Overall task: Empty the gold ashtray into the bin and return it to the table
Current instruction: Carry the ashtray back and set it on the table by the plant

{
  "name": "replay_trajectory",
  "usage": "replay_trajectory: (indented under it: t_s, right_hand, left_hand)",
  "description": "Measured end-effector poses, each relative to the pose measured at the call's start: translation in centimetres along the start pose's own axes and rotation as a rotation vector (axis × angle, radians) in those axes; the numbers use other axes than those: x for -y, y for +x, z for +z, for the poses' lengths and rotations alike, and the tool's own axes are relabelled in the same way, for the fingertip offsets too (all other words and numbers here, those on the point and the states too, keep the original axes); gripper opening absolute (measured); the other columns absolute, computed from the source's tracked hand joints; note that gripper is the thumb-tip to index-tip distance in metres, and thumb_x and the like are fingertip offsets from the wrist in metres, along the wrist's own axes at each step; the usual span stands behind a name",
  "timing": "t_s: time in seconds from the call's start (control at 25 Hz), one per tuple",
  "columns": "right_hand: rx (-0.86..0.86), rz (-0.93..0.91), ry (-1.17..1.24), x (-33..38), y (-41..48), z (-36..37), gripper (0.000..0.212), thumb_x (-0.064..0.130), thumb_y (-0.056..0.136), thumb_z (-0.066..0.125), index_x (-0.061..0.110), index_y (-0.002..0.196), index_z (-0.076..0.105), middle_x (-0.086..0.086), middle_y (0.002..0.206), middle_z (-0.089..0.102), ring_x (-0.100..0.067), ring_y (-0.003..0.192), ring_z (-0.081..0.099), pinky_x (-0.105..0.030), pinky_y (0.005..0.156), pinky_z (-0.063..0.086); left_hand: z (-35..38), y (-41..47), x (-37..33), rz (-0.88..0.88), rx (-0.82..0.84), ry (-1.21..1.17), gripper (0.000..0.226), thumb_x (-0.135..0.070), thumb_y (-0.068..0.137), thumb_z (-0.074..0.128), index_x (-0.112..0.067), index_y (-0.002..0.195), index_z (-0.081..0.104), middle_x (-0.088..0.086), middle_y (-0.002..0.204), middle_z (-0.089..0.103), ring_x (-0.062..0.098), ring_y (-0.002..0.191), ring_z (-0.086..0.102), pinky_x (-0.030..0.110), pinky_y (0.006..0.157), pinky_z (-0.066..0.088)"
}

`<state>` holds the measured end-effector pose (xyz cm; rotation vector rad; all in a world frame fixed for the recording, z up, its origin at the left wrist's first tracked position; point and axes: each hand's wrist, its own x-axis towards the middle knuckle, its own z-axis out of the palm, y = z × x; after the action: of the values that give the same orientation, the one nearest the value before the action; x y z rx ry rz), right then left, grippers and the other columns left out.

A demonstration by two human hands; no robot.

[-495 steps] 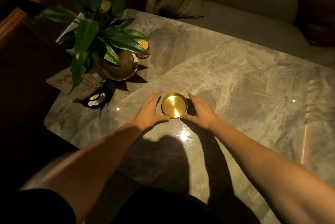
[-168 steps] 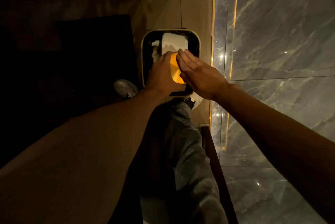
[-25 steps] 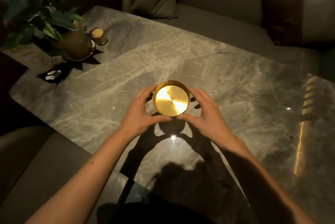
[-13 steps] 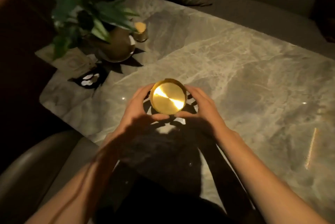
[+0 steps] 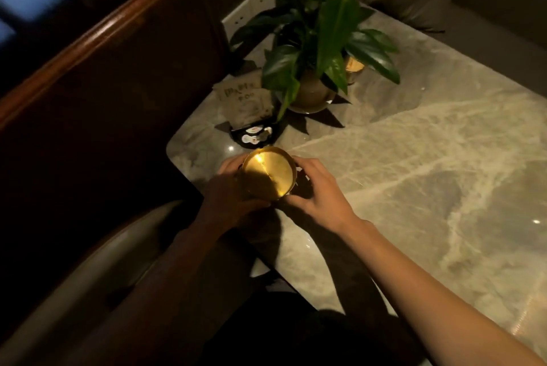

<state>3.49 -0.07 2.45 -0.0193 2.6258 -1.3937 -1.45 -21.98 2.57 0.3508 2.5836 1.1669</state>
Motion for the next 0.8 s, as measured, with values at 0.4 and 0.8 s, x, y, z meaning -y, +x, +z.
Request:
replay_trajectory:
  t_s: [0.4,0.8]
  right_hand:
    - [0.112,0.004,-0.084,1.9,6.9,6.6,0.085,0.037,0.073,0.081,0.013,0.144,0.04,-0.008,0.13,0.052,-0.017,0.121,0.048,-0.016,0.098,0.03]
    - [0.118,0.099,-0.09,1.1,9.2,8.6,0.087,0.032,0.072,0.083,0.016,0.145,0.039,-0.013,0.134,0.052,-0.027,0.124,0.05,-0.026,0.101,0.035]
  left_hand:
    - [-3.1,0.9,6.9,-0.196,-0.08,-0.139,0.097,-0.02,0.056,0.093,-0.013,0.139,0.045,0.006,0.138,0.049,0.011,0.123,0.044,0.012,0.094,0.035]
    - [-2.4,2.8,8.4,-0.238,-0.099,-0.183,0.092,-0.017,0.061,0.09,-0.011,0.141,0.045,0.01,0.14,0.051,0.022,0.13,0.048,0.036,0.106,0.041]
